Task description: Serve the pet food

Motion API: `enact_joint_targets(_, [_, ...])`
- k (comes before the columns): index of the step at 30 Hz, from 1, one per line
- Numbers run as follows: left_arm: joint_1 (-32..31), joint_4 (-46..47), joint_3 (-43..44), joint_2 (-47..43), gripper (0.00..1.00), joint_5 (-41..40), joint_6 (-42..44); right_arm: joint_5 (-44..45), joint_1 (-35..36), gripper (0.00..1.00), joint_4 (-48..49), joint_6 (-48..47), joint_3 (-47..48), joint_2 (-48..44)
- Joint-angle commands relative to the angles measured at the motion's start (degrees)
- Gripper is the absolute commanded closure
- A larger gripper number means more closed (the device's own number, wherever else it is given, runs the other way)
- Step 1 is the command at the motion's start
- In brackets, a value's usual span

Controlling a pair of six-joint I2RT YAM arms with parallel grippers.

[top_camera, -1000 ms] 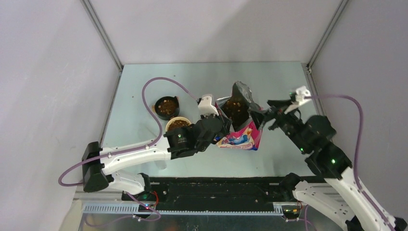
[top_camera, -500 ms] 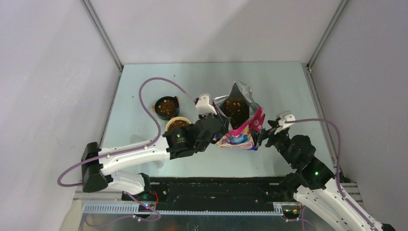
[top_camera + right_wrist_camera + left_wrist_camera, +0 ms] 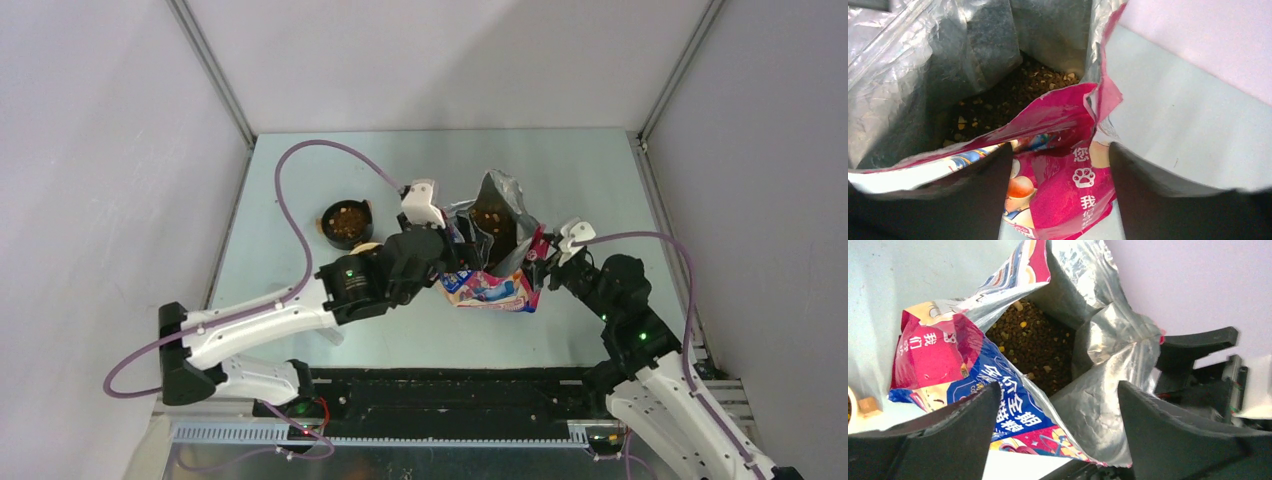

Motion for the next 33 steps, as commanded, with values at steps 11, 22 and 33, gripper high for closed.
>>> enact_joint_targets(11, [12.6,-0.9,-7.4,-16.4,0.01,20.3,38.3,-23.3,-14.6,1.0,8.7,8.0,5.4,5.5])
enact_joint_targets(22, [22.3,0.8,-9.6,-12.6,0.01,43.2,59.7,-18.0,-15.0,1.0,5.5,14.7,8.8,7.8])
enact_joint_targets(33, [27.4,-11.7,8.5,5.0,0.08,57.4,68.4,-18.6,-15.0,1.0,3.8,12.5,8.9,8.4])
